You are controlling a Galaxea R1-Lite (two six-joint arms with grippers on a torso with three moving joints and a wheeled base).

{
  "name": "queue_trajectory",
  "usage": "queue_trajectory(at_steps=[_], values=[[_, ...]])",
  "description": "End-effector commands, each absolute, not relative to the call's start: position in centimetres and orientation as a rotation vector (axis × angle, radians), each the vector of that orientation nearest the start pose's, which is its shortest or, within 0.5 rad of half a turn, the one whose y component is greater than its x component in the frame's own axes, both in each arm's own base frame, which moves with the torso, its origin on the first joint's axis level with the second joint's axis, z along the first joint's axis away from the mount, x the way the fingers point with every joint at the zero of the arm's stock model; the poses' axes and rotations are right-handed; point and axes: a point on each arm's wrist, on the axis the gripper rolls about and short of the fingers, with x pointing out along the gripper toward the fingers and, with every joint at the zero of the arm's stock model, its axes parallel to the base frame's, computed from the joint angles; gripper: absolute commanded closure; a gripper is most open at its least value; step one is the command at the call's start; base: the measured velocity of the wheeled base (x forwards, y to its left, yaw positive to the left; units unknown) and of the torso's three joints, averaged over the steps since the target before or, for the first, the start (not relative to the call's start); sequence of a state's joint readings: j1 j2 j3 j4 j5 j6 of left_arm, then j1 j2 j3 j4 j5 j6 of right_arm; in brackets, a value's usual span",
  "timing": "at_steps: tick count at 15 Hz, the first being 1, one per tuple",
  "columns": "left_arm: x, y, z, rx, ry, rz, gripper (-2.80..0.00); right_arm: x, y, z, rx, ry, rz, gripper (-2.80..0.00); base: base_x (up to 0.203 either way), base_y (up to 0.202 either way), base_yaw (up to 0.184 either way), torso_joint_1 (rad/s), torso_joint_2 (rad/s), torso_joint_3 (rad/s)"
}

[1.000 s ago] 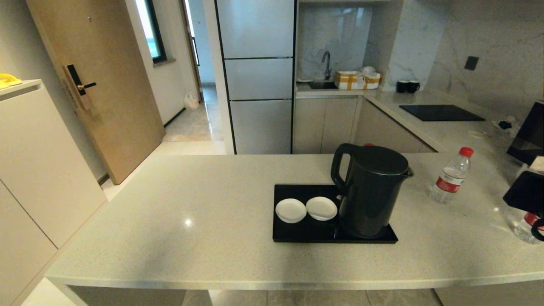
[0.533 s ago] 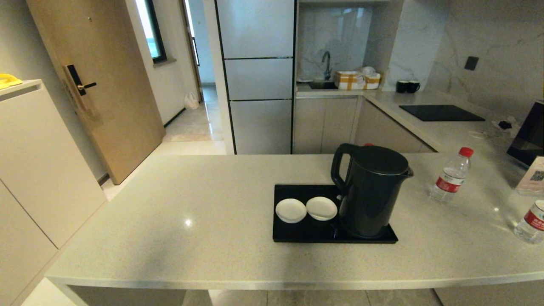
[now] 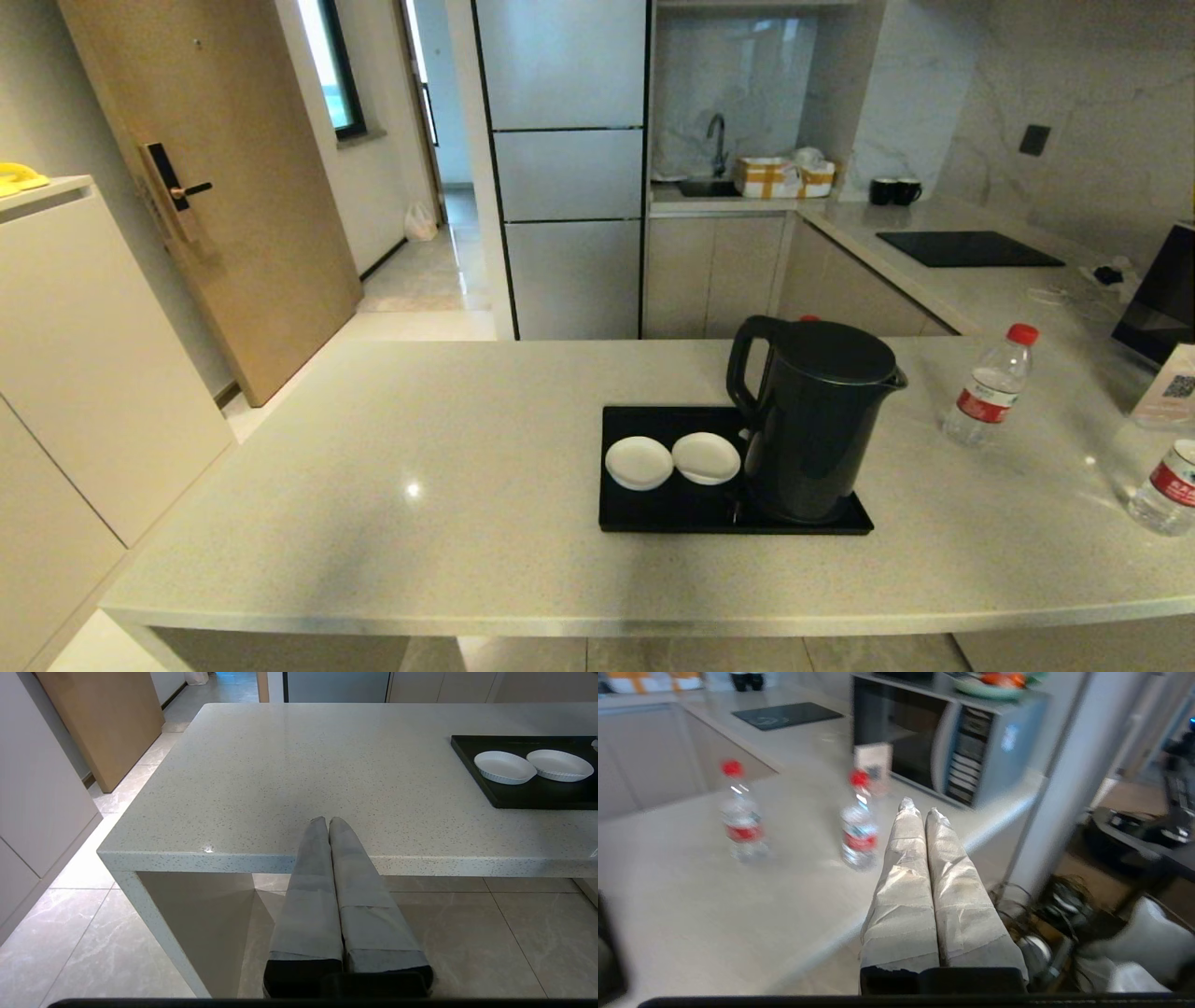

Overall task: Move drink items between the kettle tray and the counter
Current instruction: Return the bottled water to its original position

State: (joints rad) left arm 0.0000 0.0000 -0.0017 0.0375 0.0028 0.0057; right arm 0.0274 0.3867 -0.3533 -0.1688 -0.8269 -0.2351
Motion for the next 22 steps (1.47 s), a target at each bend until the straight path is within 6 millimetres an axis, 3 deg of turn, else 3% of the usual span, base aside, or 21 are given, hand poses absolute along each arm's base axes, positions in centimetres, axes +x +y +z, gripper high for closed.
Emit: queue_trajectory(at_steps=[1,3,4,9,11,13,22], values=[[-2.3,0.0,7.2,0.006,0.037,0.003,0.00,-4.9,-1.7,15.4,-0.139,-0.097,-0.810,0.00,0.000,0.000,0.000,0.000,0.00,0.000],[-2.3,0.0,7.2,0.006,0.037,0.003,0.00,-4.6,-1.5,11.5,-0.136,-0.031,-0.736,0.00,0.000,0.000,0.000,0.000,0.00,0.000],[-2.3,0.0,7.2,0.006,0.037,0.003,0.00,-3.8,-1.3,10.0,-0.131,0.004,-0.620,0.00,0.000,0.000,0.000,0.000,0.00,0.000],[-2.3,0.0,7.2,0.006,0.037,0.003,0.00,-2.4,0.0,8.4,-0.138,-0.075,-0.012,0.00,0.000,0.000,0.000,0.000,0.00,0.000],[-2.3,0.0,7.2,0.006,0.036,0.004,0.00,-2.3,0.0,8.3,-0.102,-0.069,0.006,0.00,0.000,0.000,0.000,0.000,0.00,0.000],[-2.3,0.0,7.2,0.006,0.036,0.004,0.00,-2.3,0.0,7.6,0.044,0.010,-0.006,0.00,0.000,0.000,0.000,0.000,0.00,0.000],[-2.3,0.0,7.2,0.006,0.036,0.004,0.00,-2.3,0.0,7.5,0.034,0.020,-0.011,0.00,0.000,0.000,0.000,0.000,0.00,0.000]])
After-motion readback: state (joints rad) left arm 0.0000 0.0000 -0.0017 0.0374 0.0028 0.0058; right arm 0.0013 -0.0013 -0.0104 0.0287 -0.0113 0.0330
